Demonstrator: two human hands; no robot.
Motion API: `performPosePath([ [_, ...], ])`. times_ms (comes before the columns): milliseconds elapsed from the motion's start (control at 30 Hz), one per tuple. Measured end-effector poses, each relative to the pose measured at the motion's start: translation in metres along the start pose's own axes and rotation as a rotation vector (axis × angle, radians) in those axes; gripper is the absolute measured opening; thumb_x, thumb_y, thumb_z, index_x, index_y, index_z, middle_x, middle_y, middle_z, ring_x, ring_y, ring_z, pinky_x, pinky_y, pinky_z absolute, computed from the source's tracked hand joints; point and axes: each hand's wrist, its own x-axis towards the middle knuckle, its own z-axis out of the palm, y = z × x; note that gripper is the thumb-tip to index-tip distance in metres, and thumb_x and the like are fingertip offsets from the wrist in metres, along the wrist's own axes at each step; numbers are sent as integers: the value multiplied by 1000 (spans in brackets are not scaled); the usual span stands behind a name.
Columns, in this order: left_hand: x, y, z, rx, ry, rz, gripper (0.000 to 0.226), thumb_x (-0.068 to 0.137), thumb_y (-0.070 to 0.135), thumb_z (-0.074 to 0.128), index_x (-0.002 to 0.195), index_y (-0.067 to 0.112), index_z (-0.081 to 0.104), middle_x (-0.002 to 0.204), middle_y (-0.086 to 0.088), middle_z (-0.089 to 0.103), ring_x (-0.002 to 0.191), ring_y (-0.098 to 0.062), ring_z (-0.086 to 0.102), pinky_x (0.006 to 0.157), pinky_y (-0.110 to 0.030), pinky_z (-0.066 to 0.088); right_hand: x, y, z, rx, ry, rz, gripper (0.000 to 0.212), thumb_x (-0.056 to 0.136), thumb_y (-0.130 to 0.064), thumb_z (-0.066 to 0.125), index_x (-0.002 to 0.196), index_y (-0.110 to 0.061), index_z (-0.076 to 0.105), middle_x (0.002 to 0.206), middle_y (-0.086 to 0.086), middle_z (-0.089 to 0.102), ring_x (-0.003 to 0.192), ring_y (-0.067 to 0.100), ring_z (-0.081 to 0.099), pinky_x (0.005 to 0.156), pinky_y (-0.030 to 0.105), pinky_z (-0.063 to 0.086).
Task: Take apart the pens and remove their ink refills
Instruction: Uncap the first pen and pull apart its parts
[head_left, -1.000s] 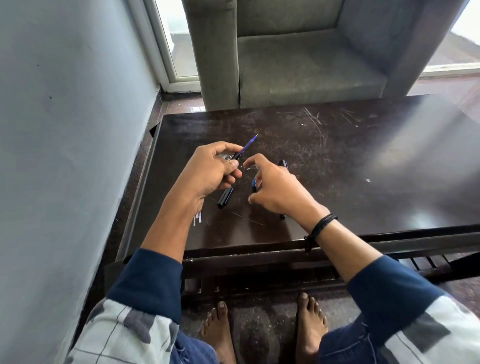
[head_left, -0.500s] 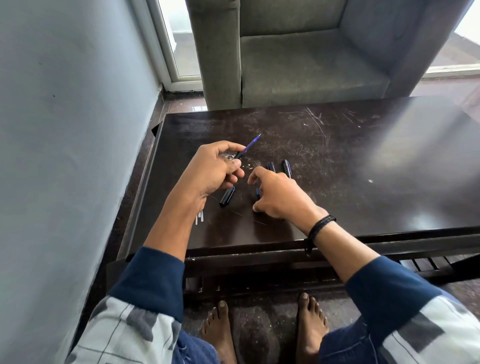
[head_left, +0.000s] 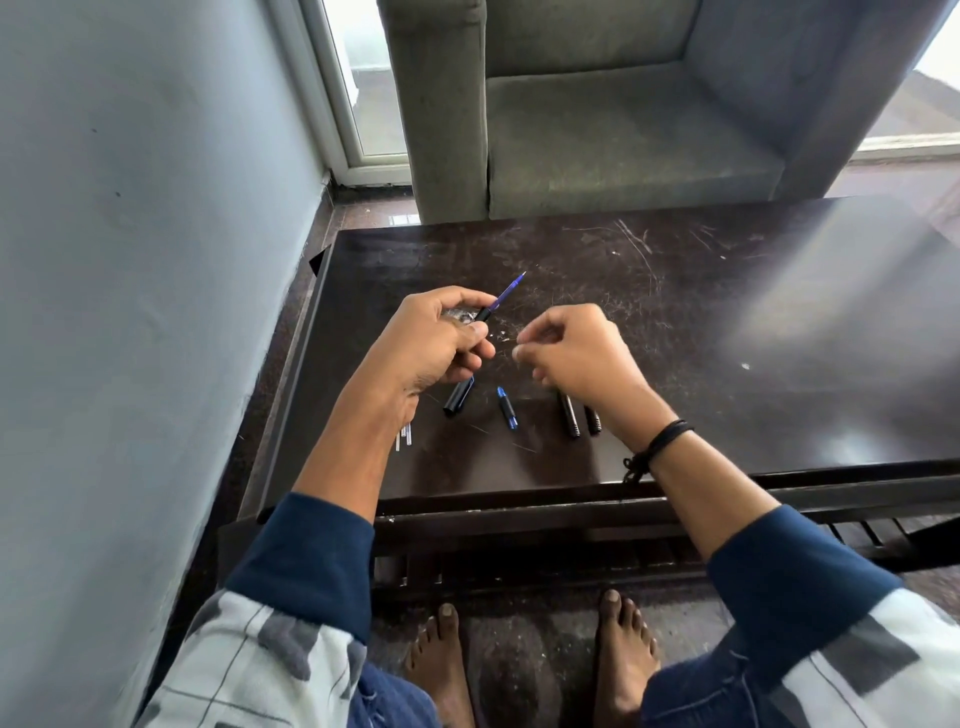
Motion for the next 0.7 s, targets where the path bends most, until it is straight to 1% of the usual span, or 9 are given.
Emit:
performPosePath([
  [33, -1, 0, 0, -23, -13, -11, 28, 97, 3, 59, 113, 22, 73, 75, -7, 73, 58, -8, 60, 62, -26, 56, 0, -3, -3, 171, -10, 39, 5, 83, -22, 77, 81, -21, 73, 77, -1, 73, 70, 16, 67, 66, 29, 56],
  [67, -1, 1, 1, -43, -30, -19, 28, 97, 3, 60, 113, 22, 73, 75, -7, 73, 58, -8, 60, 62, -25, 56, -2, -7, -5, 321, -34, 75, 5, 86, -21, 76, 84, -18, 74, 75, 0, 71, 64, 13, 64, 60, 24, 54],
  [100, -2, 2, 2, -59, -49, -26, 28, 97, 3, 60, 112, 22, 73, 76, -7, 73, 58, -8, 60, 60, -24, 56, -3, -10, -7, 433, -55, 106, 10, 89, -23, 76, 89, -13, 75, 76, 1, 70, 61, 11, 62, 57, 21, 51],
  [167, -4, 4, 4, -74, -86, -35, 28, 98, 3, 59, 112, 23, 74, 76, -7, 72, 57, -7, 60, 58, -22, 55, -5, -12, -10, 548, -78, 143, 23, 90, -29, 76, 98, -7, 76, 77, 1, 69, 59, 9, 60, 56, 20, 49],
  [233, -5, 5, 5, -72, -106, -37, 28, 98, 3, 59, 111, 24, 74, 76, -7, 72, 57, -6, 60, 57, -20, 55, -6, -12, -9, 582, -72, 155, 25, 89, -31, 77, 99, -8, 77, 79, 0, 69, 58, 8, 58, 58, 21, 48],
  [367, -5, 4, 7, -61, -126, -45, 28, 98, 5, 61, 117, 22, 73, 77, -7, 72, 57, -6, 60, 56, -20, 56, -7, -11, -9, 654, -64, 189, 13, 87, -25, 80, 90, -14, 75, 80, 2, 69, 55, 6, 56, 57, 20, 48],
  [467, -4, 3, 9, -40, -133, -55, 28, 98, 5, 62, 120, 20, 70, 76, -6, 73, 58, -6, 61, 60, -23, 56, -5, -11, -10, 692, -35, 207, 10, 87, -21, 80, 85, -15, 73, 78, 1, 68, 54, 5, 55, 54, 19, 47],
  [567, -4, 2, 9, -24, -146, -61, 28, 98, 5, 61, 120, 19, 69, 77, -6, 73, 59, -7, 61, 61, -24, 56, -2, -12, -14, 756, 42, 228, 10, 89, -19, 77, 90, -12, 71, 77, 1, 66, 55, 6, 56, 53, 18, 48],
  [700, -5, 3, 8, -9, -154, -56, 27, 99, 5, 60, 115, 23, 71, 78, -7, 73, 60, -8, 61, 63, -25, 55, 2, -10, -28, 849, 155, 242, 14, 91, -19, 75, 98, -8, 70, 80, 3, 67, 59, 9, 61, 56, 19, 51],
])
